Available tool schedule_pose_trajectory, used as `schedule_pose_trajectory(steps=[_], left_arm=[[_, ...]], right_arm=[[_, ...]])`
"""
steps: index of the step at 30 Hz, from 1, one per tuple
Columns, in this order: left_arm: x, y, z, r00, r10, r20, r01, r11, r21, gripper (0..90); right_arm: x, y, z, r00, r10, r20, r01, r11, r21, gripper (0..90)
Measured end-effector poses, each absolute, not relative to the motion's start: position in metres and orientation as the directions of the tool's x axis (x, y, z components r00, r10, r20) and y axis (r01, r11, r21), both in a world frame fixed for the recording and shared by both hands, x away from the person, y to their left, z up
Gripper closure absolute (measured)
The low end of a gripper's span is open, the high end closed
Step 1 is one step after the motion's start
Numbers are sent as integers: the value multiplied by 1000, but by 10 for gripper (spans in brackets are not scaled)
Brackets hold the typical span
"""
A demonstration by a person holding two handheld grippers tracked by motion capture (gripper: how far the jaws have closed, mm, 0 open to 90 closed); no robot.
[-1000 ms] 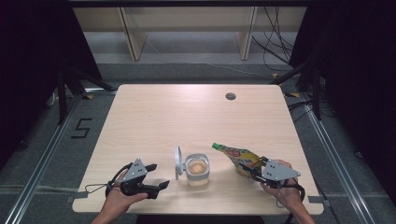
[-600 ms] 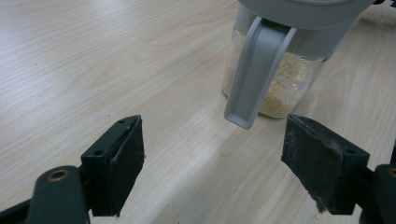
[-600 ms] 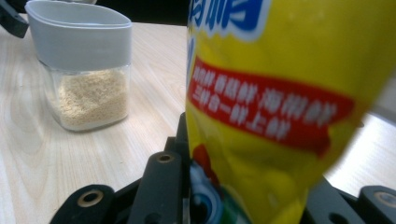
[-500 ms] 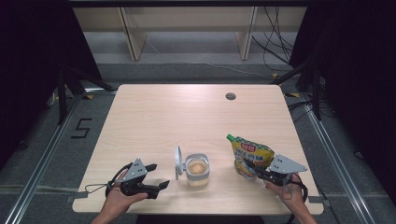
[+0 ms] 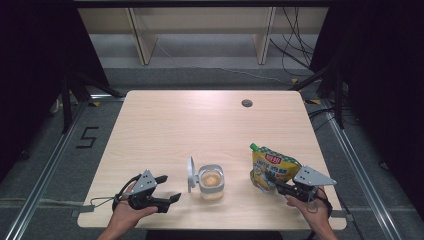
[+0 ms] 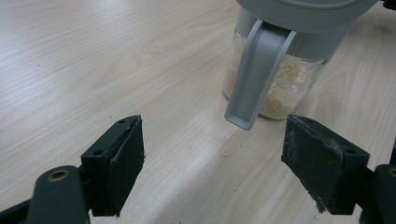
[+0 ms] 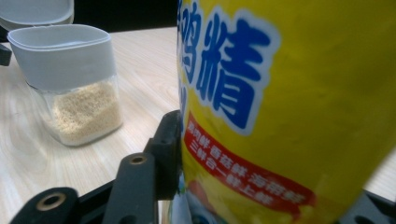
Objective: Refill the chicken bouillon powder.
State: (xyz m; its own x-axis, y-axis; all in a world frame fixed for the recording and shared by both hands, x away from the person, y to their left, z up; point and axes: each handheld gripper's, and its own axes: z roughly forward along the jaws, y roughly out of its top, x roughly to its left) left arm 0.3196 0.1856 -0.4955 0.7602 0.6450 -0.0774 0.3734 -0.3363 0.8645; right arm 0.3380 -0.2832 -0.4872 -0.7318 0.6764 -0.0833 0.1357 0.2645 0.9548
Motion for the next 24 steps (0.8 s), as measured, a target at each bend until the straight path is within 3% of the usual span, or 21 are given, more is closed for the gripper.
schedule_pose_trajectory(steps=[7,15,24], left_arm=[[320,185,-495,763,642,-76,372,-341,863,204],[320,185,-495,759,645,-88,377,-325,867,204],[321,185,-496,751,652,-102,389,-312,867,204]], right_arm=[[321,-286,-482,-709,704,-39,199,254,946,397],[305,-290,-477,-631,776,7,283,221,933,317],[292,-293,-479,-607,795,-9,340,269,901,272]])
